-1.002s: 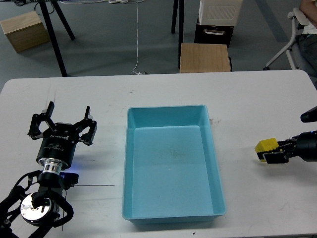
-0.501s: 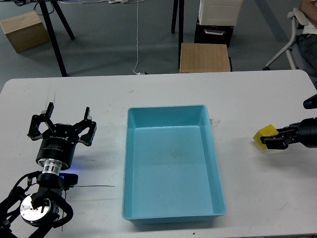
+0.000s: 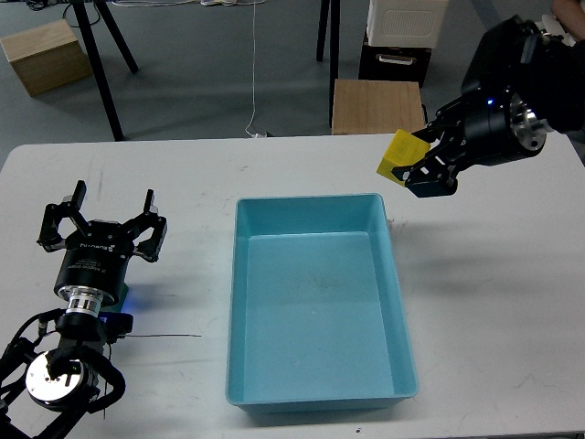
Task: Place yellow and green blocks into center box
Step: 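Lift the yellow cube and carry it over the blue tray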
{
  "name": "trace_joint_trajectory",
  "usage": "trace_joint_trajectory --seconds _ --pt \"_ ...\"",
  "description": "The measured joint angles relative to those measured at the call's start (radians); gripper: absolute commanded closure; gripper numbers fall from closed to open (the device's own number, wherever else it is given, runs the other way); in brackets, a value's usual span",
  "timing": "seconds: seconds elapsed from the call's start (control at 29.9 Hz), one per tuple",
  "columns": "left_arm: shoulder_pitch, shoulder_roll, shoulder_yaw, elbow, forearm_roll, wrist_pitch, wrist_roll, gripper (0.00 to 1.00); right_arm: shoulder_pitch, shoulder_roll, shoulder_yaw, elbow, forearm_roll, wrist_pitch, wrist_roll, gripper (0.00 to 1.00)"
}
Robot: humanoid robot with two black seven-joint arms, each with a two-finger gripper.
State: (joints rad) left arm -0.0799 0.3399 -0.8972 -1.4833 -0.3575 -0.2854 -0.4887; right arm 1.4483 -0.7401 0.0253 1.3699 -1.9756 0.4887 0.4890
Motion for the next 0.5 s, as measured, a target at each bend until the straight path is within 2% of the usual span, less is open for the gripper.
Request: trace_joint_trajectory --seconds 0.23,0.5 --pt "0.0 0.0 -0.014 0.0 0.0 0.002 0.0 0.0 0.06 0.218 -0.118 -0.018 -0.006 0.0 0.0 0.91" --pt "0.002 0.002 -0.03 0.0 -0.001 0.002 0.0 0.0 0.067 0.397 -0.231 -0.06 -0.007 0.0 0.0 0.89"
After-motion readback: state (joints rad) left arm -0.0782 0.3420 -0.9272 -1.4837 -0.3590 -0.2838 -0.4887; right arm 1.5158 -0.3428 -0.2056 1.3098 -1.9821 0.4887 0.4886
